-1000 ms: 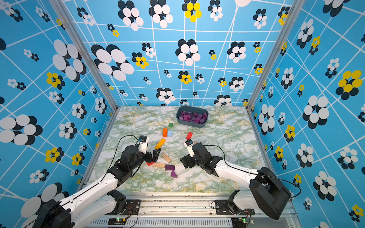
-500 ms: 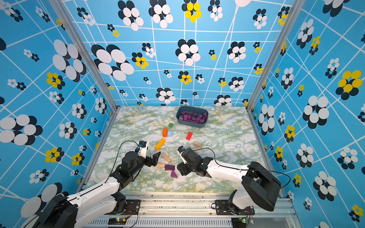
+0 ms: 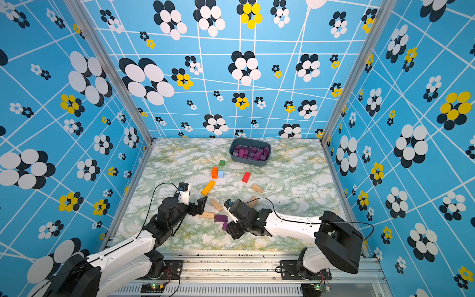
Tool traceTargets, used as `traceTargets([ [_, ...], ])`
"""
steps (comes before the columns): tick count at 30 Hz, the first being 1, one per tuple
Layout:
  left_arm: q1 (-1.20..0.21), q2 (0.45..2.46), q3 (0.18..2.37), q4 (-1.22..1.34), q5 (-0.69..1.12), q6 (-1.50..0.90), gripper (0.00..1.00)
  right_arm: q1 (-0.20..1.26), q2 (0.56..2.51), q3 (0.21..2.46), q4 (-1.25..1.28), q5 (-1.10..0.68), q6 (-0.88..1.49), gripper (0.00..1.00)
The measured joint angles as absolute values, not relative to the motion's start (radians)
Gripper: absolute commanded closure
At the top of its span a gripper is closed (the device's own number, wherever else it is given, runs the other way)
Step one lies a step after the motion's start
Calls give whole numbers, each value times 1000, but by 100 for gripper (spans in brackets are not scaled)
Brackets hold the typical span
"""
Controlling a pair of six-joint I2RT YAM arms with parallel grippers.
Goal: Pick purple bricks into the storage bin
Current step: Pick up the building block from the center of the board.
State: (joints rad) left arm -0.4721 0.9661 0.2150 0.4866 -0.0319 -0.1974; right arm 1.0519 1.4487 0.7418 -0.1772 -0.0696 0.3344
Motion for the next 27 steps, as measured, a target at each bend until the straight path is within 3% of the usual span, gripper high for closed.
traceTargets([
  [13,-470,924,199,476,-62,-199,0,1060,1550,821,-192,-81,328,37],
  [27,-455,920,186,476,-70,-202,1,1060,1665,899,-233,-61,326,48],
])
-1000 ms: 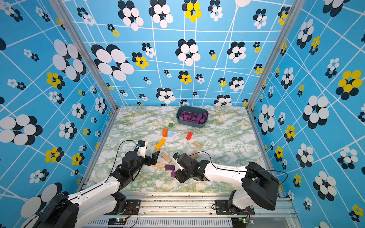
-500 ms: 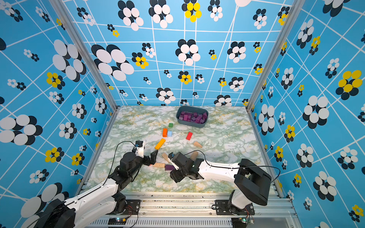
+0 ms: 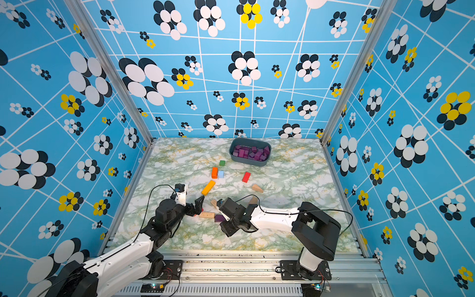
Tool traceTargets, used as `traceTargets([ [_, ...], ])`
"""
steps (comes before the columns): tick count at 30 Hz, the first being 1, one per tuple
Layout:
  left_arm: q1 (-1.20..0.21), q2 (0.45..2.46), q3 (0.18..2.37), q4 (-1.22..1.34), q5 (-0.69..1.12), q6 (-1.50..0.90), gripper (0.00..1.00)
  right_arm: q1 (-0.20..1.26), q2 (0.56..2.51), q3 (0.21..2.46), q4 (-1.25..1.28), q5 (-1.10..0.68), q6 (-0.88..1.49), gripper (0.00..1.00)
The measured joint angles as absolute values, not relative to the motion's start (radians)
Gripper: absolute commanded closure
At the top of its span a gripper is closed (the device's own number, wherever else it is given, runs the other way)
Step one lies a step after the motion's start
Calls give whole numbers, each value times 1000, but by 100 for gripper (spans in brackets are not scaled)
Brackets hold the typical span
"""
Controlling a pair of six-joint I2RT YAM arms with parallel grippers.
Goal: Pick purple bricks into the storage bin
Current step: Pick up the building block from the center of the board, then place the building block in the storage box.
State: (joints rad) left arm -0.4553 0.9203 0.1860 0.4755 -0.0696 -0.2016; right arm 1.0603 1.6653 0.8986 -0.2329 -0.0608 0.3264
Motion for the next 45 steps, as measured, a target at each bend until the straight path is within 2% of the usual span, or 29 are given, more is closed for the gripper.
traceTargets([
  [3,-455,920,185,476,-70,-202,0,1060,1679,903,-233,-57,328,49],
  [8,-450,920,184,476,-73,-202,0,1060,1703,929,-252,-42,342,61],
  [21,-444,933,184,476,-72,-202,1,1027,1703,932,-220,-50,363,71],
  [34,-437,951,184,477,-60,-202,0,788,1692,976,-119,-107,382,71],
  [39,-434,985,184,479,-39,-201,0,612,1714,1111,-44,-174,388,70],
  [45,-432,1009,189,476,1,-193,0,409,1899,1368,40,-268,424,70],
])
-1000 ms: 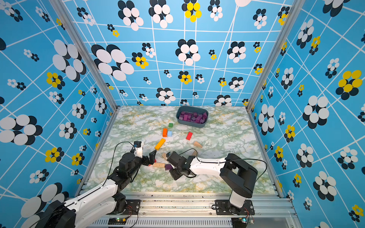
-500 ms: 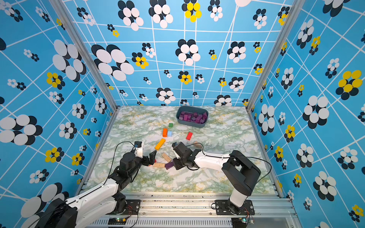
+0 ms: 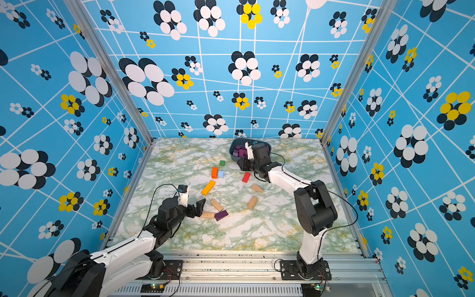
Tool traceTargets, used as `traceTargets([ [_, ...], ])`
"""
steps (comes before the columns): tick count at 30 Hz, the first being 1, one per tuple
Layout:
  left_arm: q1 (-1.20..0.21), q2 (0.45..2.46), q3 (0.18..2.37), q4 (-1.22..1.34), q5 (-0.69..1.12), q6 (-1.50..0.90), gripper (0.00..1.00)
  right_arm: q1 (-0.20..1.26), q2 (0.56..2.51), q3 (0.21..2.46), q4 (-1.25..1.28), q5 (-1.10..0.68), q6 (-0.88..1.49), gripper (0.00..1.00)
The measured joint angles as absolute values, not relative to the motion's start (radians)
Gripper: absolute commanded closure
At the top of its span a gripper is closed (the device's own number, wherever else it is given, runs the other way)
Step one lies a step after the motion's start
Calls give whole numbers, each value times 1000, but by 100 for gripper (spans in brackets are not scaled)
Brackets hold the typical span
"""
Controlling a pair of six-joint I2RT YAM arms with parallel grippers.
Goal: Pick purple bricks into the storage bin
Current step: Place the building block in the storage box, then pick up the building block from the center of the board.
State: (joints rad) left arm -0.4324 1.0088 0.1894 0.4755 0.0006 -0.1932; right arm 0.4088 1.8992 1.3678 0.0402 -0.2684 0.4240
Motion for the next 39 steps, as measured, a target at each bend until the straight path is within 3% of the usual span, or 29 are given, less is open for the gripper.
traceTargets([
  [7,-432,1000,192,481,35,-181,1,240,2170,1598,110,-372,569,68],
  [9,-432,1002,192,498,76,-179,0,212,2249,1702,83,-384,576,57],
  [12,-432,1029,200,524,142,-178,1,189,2316,1827,5,-379,550,24],
  [18,-432,1071,226,523,222,-171,0,196,2291,1863,-73,-367,461,14],
  [24,-444,1069,268,459,239,-162,0,200,2096,1674,-117,-330,374,1],
  [31,-521,1121,400,265,264,-111,9,200,1702,1330,-94,-300,318,1],
  [39,-604,1266,478,101,292,-77,27,200,1467,988,-17,-364,362,3],
])
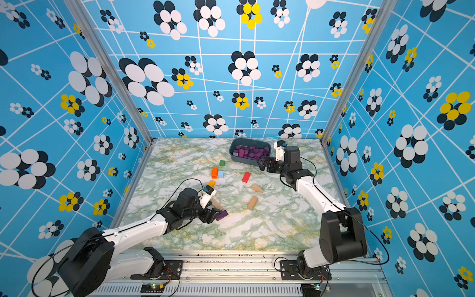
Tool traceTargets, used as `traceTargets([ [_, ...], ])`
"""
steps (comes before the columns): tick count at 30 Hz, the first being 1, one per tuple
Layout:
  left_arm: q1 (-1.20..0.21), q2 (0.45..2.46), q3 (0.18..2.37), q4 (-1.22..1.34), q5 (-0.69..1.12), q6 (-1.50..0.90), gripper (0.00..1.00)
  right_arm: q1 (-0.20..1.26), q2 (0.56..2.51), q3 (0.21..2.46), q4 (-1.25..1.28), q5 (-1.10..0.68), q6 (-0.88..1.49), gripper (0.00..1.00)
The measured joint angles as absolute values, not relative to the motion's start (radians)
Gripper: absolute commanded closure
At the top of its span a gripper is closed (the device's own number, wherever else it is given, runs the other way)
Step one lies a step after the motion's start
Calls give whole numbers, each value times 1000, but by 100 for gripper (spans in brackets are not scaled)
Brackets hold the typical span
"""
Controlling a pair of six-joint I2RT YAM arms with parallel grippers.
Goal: Pick purple bricks into the storage bin
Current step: Pick up the building block from the center of the board.
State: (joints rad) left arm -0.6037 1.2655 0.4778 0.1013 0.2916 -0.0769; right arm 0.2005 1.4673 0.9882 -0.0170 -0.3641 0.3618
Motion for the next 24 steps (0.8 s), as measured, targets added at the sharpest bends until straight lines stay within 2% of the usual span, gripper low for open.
traceTargets([
  [4,-606,1337,500,47,301,-82,27,200,1431,901,-15,-377,374,4],
  [8,-625,1374,524,18,300,-86,34,200,1395,847,-10,-377,376,5],
  [11,-646,1396,549,-1,300,-85,35,200,1383,823,-9,-377,379,7],
  [20,-671,1514,636,-35,295,-81,46,200,1380,789,-2,-374,378,7],
  [22,-675,1537,658,-37,289,-81,54,200,1377,789,-2,-373,378,7],
  [24,-677,1560,678,-39,286,-84,67,200,1372,789,-2,-373,378,7],
])
